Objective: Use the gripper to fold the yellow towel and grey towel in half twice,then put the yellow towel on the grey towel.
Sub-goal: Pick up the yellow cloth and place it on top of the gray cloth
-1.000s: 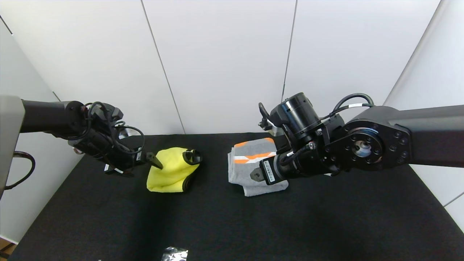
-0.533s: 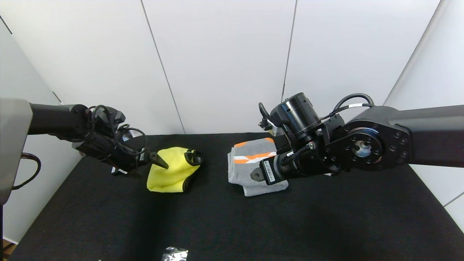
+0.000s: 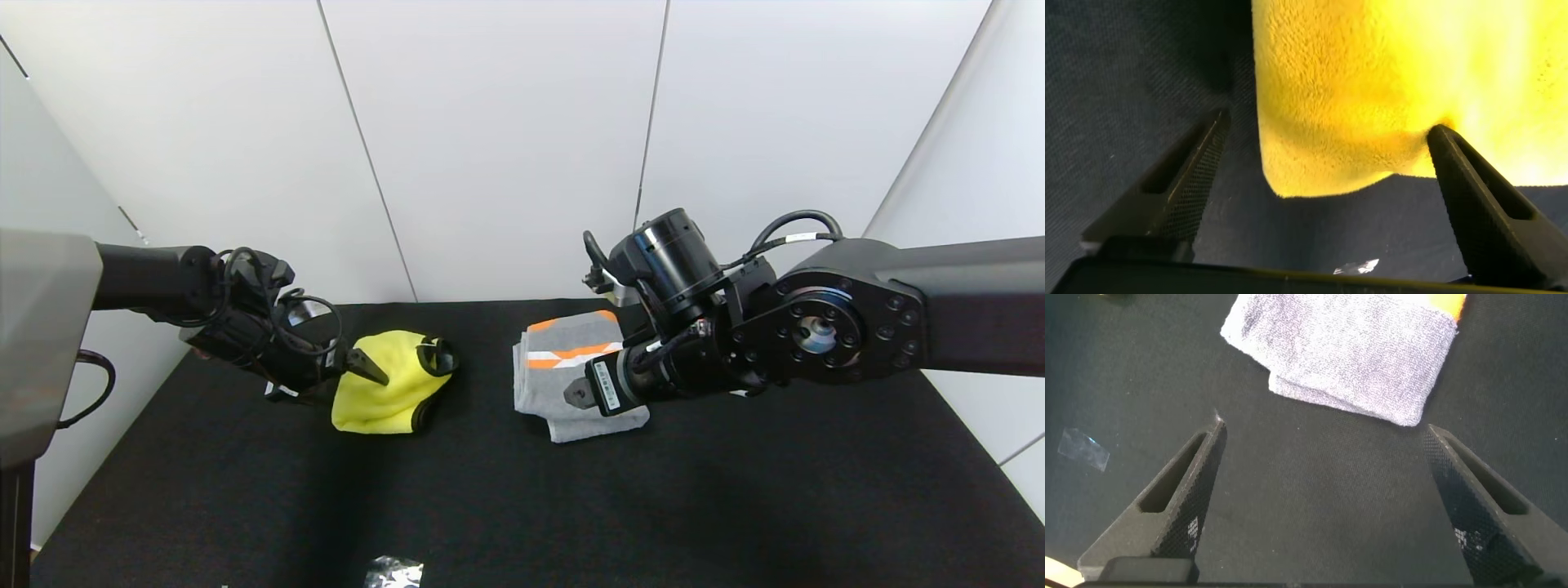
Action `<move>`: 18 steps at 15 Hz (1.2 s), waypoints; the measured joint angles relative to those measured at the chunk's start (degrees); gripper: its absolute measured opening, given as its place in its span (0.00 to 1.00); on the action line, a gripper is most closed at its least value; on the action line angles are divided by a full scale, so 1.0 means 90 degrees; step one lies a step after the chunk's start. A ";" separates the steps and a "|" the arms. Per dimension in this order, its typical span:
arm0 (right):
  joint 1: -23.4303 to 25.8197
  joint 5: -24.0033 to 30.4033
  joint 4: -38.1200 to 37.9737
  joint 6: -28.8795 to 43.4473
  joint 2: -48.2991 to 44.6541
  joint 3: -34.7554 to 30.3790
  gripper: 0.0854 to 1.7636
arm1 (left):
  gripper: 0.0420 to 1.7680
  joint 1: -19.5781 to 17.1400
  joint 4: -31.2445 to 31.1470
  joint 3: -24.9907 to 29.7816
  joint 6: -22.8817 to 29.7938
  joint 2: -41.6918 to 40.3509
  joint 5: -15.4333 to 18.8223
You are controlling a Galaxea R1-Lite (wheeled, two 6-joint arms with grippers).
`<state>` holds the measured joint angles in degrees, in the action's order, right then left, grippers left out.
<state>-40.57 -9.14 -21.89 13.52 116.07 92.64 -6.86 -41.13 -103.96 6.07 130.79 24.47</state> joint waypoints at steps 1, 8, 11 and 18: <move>0.0005 0.0001 0.0003 0.0000 0.0000 0.0000 0.97 | 0.97 0.0001 0.0000 -0.0028 0.0003 0.0046 0.0003; 0.0009 0.0009 0.0000 0.0000 0.0000 0.0000 0.97 | 0.52 0.0004 0.0000 -0.0138 -0.0003 0.0183 0.0037; 0.0009 0.0004 0.0003 0.0000 0.0003 0.0000 0.97 | 0.19 -0.0005 0.0000 -0.0138 -0.0005 0.0183 0.0034; 0.0016 0.0001 0.0003 0.0000 0.0000 0.0000 0.97 | 0.05 -0.0012 -0.0003 -0.0148 -0.0027 0.0092 0.0037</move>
<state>-40.42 -9.13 -21.87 13.52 116.07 92.64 -6.97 -41.16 -105.29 5.83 131.62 24.80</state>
